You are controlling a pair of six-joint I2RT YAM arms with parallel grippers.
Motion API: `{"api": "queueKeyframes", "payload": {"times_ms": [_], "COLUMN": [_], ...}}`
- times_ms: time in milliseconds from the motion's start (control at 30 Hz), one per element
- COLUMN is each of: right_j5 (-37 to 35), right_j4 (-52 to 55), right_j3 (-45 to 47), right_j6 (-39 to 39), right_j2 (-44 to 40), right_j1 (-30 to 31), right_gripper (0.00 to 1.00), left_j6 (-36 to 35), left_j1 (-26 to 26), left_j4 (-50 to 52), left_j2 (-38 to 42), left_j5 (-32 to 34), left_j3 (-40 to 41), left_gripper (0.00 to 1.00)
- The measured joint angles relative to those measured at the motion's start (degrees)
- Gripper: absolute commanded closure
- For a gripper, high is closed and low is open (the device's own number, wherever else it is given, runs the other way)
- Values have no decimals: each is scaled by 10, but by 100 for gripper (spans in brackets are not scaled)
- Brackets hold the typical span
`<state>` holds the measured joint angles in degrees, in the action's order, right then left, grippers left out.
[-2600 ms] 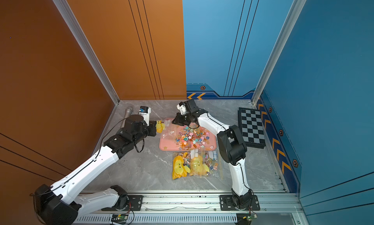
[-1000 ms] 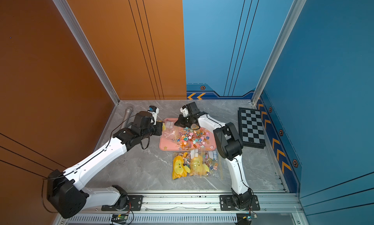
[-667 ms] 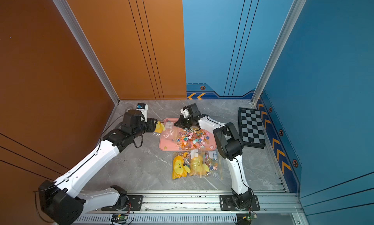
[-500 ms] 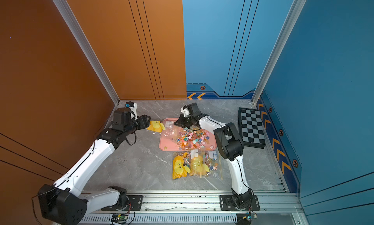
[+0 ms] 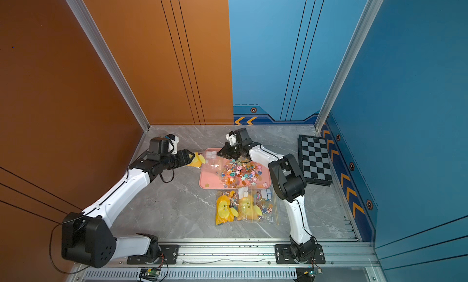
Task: Pour candies out of the ziploc bag
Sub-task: Place the ziploc bag at the center of the board.
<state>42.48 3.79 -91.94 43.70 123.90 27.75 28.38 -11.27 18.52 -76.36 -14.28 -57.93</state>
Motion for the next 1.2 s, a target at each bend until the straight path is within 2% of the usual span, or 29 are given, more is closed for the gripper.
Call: {"api": "queueKeyframes", "payload": {"times_ms": [67,200,333,533,800,1100,1133,1167,1200], "right_j5": [0,0,0,1,15,28,28,28,27], "right_j4": [0,-1,-9,-15,-44,-64,-64,-64,-64], "right_j3": [0,0,0,2,22,48,48,49,53], "right_j6": [1,3,7,8,14,18,18,18,19], "right_j2": [0,0,-1,-10,-36,-39,-40,-43,-47], "right_j1": [0,0,0,0,4,1,1,0,-1], "right_gripper": [100,100,100,100,100,100,98,91,79], "left_j6": [-1,-6,-10,-25,-91,-111,-111,-111,-111], "left_j1": [-1,-10,-22,-50,-160,-173,-173,-173,-173], "left_j4": [0,1,2,24,70,110,111,112,112], "left_j2": [-10,-22,-20,8,38,32,32,32,32], "left_j5": [-3,-3,-1,45,150,202,204,206,208], "left_j3": [2,9,9,-7,-108,-115,-115,-115,-115], "left_gripper": [52,82,100,100,100,100,100,100,100]}}
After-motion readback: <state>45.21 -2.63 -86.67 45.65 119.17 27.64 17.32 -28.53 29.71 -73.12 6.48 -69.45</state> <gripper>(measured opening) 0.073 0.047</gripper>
